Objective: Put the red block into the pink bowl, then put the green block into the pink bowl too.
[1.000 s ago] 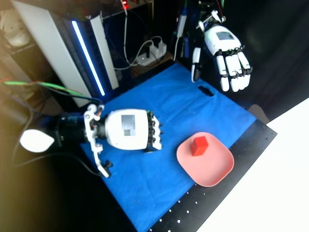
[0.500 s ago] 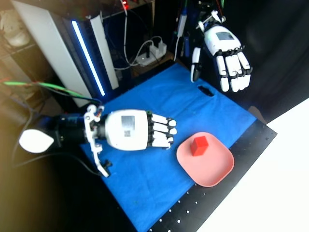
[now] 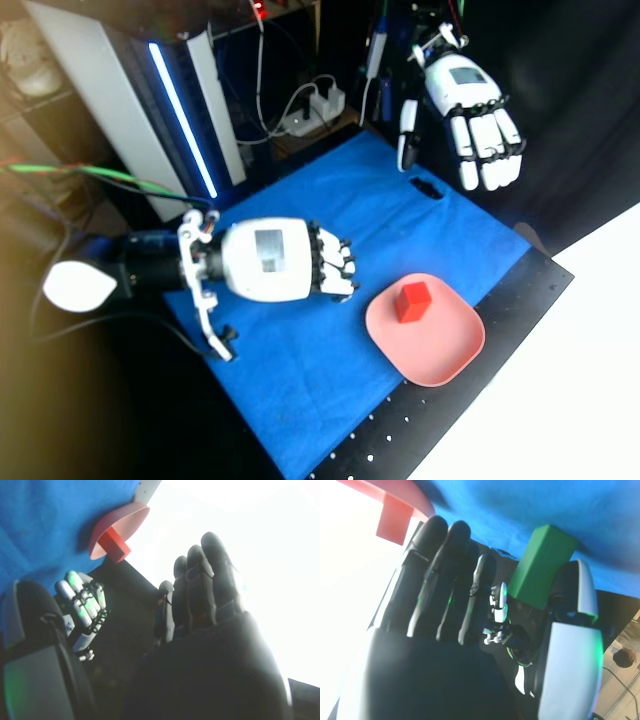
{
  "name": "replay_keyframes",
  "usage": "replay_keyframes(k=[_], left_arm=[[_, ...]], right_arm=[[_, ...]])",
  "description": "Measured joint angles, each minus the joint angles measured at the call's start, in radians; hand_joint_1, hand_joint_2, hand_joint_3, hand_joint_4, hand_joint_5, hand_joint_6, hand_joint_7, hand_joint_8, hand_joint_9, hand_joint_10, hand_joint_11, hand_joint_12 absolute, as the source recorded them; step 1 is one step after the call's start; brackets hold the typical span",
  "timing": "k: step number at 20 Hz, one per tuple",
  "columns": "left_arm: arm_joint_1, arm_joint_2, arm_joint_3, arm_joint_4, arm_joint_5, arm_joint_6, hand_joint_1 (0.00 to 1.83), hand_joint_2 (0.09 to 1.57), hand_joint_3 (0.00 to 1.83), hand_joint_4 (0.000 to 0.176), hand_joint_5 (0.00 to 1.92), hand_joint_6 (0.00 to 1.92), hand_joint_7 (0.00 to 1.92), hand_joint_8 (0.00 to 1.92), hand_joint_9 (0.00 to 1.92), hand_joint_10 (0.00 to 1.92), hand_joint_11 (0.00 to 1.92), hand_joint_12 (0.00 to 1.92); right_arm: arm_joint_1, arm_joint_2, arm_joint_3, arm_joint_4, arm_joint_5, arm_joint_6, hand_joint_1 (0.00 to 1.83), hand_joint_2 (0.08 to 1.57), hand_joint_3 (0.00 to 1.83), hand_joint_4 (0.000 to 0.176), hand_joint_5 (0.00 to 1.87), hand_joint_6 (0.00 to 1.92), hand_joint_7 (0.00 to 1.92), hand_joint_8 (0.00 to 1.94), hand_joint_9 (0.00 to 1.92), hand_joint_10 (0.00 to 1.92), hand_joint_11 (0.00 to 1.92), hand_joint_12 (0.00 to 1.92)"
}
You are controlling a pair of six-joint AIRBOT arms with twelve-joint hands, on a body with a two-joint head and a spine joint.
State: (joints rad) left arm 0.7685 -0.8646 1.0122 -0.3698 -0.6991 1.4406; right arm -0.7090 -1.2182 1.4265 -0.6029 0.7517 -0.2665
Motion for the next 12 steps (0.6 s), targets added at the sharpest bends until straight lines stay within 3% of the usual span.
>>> replay_keyframes(k=[4, 6, 8, 9, 10, 11, 12], left_arm=[[0.009, 0.000, 0.018, -0.037, -0.001, 0.001, 1.01, 0.90, 0.00, 0.106, 0.13, 0.00, 0.24, 0.00, 0.23, 0.00, 0.00, 0.70], [0.010, 0.000, 0.021, -0.043, -0.002, 0.001, 1.03, 0.89, 0.00, 0.108, 0.14, 0.00, 0.24, 0.00, 0.24, 0.00, 0.00, 0.71], [0.011, 0.000, 0.021, -0.044, 0.000, 0.001, 1.01, 0.88, 0.00, 0.122, 0.13, 0.00, 0.24, 0.00, 0.24, 0.00, 0.00, 0.74], [0.011, 0.000, 0.021, -0.046, 0.000, 0.001, 1.01, 0.88, 0.00, 0.107, 0.14, 0.00, 0.25, 0.00, 0.25, 0.01, 0.00, 0.79], [0.011, 0.000, 0.021, -0.046, -0.001, 0.001, 1.00, 0.86, 0.00, 0.111, 0.15, 0.00, 0.25, 0.00, 0.25, 0.00, 0.00, 0.77], [0.011, 0.000, 0.021, -0.045, 0.000, 0.000, 0.99, 0.85, 0.00, 0.108, 0.15, 0.00, 0.25, 0.00, 0.25, 0.00, 0.00, 0.78], [0.011, 0.000, 0.021, -0.046, 0.000, 0.001, 0.97, 0.85, 0.00, 0.105, 0.15, 0.00, 0.25, 0.00, 0.25, 0.00, 0.00, 0.78]], right_arm=[[0.005, -0.005, -0.005, -0.024, -0.002, 0.000, 0.97, 0.85, 0.01, 0.000, 0.64, 0.00, 0.64, 0.00, 0.87, 0.01, 0.60, 0.98], [0.014, -0.008, -0.005, -0.025, 0.004, 0.000, 1.04, 0.86, 0.00, 0.000, 0.70, 0.01, 0.72, 0.01, 0.92, 0.02, 0.60, 1.02], [0.015, -0.008, -0.005, -0.025, 0.006, 0.000, 1.10, 0.87, 0.00, 0.000, 0.82, 0.02, 0.88, 0.07, 1.01, 0.08, 0.54, 1.25], [0.015, -0.008, -0.005, -0.026, 0.005, 0.000, 1.12, 0.87, 0.00, 0.000, 0.89, 0.03, 0.97, 0.10, 1.08, 0.14, 0.61, 1.22], [0.015, -0.008, -0.005, -0.026, 0.005, 0.000, 1.18, 0.87, 0.00, 0.000, 1.01, 0.03, 1.13, 0.21, 1.12, 0.55, 0.80, 1.33], [0.015, -0.008, -0.005, -0.026, 0.005, 0.000, 1.21, 0.96, 0.01, 0.000, 1.26, 0.29, 1.26, 0.20, 1.16, 0.71, 0.92, 1.31], [0.015, -0.008, -0.005, -0.026, 0.005, 0.000, 1.21, 0.98, 0.00, 0.000, 1.28, 0.40, 1.34, 0.19, 1.20, 0.80, 1.00, 1.32]])
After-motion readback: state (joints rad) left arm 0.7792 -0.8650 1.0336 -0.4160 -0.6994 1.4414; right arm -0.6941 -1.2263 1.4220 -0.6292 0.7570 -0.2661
